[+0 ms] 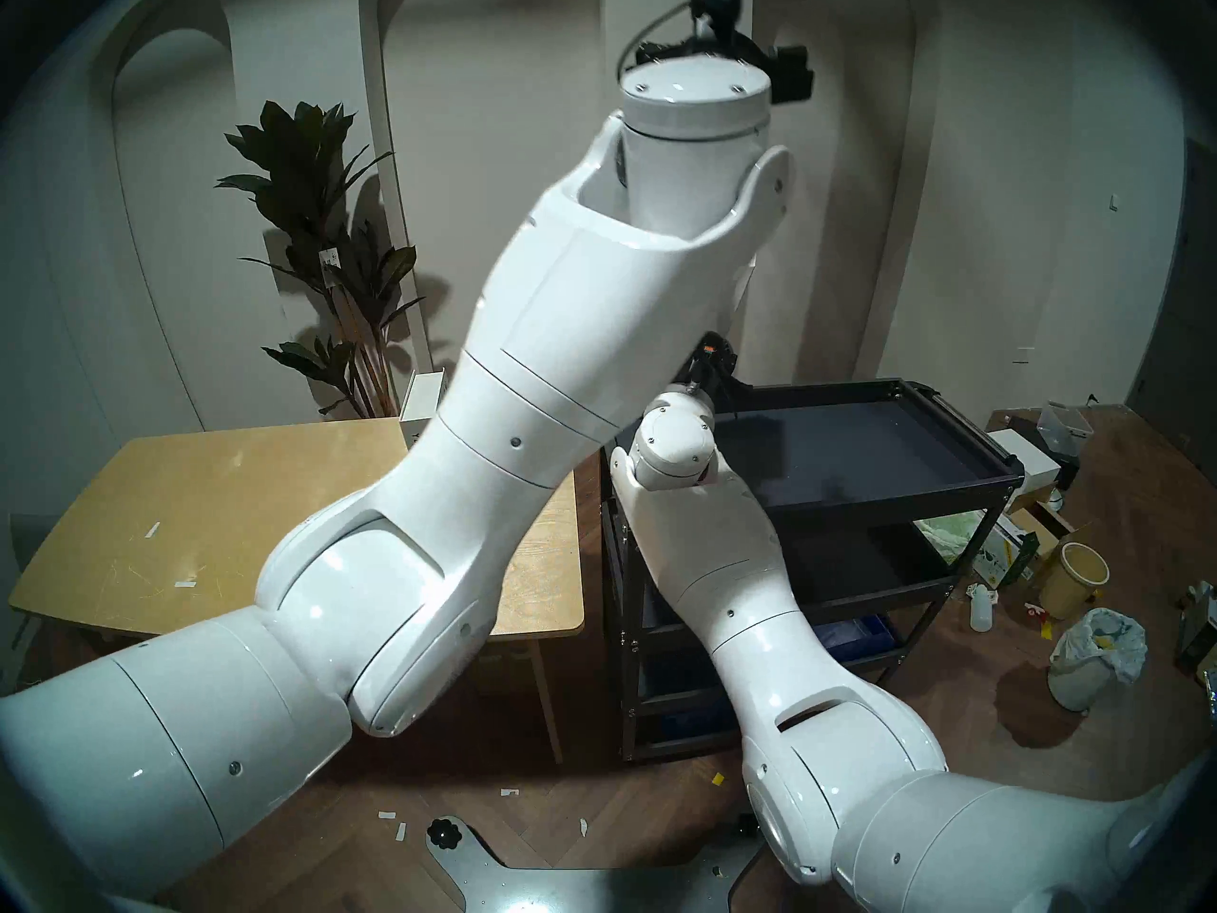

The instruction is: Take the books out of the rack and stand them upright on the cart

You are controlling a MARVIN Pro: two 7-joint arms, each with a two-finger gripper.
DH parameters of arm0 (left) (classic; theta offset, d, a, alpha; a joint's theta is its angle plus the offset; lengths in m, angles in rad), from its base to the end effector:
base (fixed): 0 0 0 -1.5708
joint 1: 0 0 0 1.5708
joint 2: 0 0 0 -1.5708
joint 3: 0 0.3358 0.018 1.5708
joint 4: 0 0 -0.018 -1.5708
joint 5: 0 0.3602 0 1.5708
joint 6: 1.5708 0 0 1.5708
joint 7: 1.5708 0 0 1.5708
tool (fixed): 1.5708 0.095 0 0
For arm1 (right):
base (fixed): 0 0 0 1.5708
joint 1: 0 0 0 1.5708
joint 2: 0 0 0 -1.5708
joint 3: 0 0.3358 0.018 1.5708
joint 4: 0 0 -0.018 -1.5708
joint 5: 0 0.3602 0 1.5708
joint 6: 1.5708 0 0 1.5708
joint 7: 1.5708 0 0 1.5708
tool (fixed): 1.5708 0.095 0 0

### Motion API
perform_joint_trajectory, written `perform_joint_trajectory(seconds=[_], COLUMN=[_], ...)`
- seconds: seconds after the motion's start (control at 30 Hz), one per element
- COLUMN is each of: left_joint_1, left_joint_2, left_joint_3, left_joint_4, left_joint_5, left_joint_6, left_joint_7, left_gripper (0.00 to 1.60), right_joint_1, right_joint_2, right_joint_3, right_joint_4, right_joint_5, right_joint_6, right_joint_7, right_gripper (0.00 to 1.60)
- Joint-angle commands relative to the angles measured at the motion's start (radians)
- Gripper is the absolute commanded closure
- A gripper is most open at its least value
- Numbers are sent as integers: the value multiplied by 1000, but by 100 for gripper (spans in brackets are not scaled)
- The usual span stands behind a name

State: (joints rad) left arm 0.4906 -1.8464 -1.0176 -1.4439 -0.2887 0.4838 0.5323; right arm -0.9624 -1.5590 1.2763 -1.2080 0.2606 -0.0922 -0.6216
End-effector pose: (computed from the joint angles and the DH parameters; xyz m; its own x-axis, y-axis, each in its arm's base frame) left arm 0.5254 -0.3175 0.1635 -0.3943 0.1318 0.9095 -0.2482 -0.9682 0.0327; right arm 0.6357 0.0622 -0.1853 -0.2723 -0.1604 0.9488 -0.2989 -0.9231 -0.2419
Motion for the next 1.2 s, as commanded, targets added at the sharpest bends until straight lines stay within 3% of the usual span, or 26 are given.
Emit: perform_joint_trajectory(seconds=[0.0, 0.1, 0.3, 0.57, 0.77, 1.17], left_joint_1=[51, 128, 212, 336, 392, 491], left_joint_2=[121, 161, 206, 257, 287, 343], left_joint_3=[-118, -143, -163, -174, -175, -166], left_joint_4=[-67, -85, -98, -171, -234, -331], left_joint_5=[-4, -12, -29, -63, -81, -112], left_joint_6=[9, 23, 53, 76, 84, 82], left_joint_7=[1, -7, -16, -48, -76, -131], left_gripper=[0, 0, 0, 0, 0, 0], right_joint_1=[80, 88, 97, 78, 67, 29], right_joint_2=[102, 152, 211, 260, 291, 392], right_joint_3=[28, 53, 79, 71, 51, 22], right_joint_4=[-5, 10, 43, 84, 100, 135], right_joint_5=[-4, 10, 31, 102, 161, 286], right_joint_6=[44, 66, 103, 121, 127, 76], right_joint_7=[81, 142, 243, 409, 486, 718], right_gripper=[160, 160, 160, 160, 160, 160])
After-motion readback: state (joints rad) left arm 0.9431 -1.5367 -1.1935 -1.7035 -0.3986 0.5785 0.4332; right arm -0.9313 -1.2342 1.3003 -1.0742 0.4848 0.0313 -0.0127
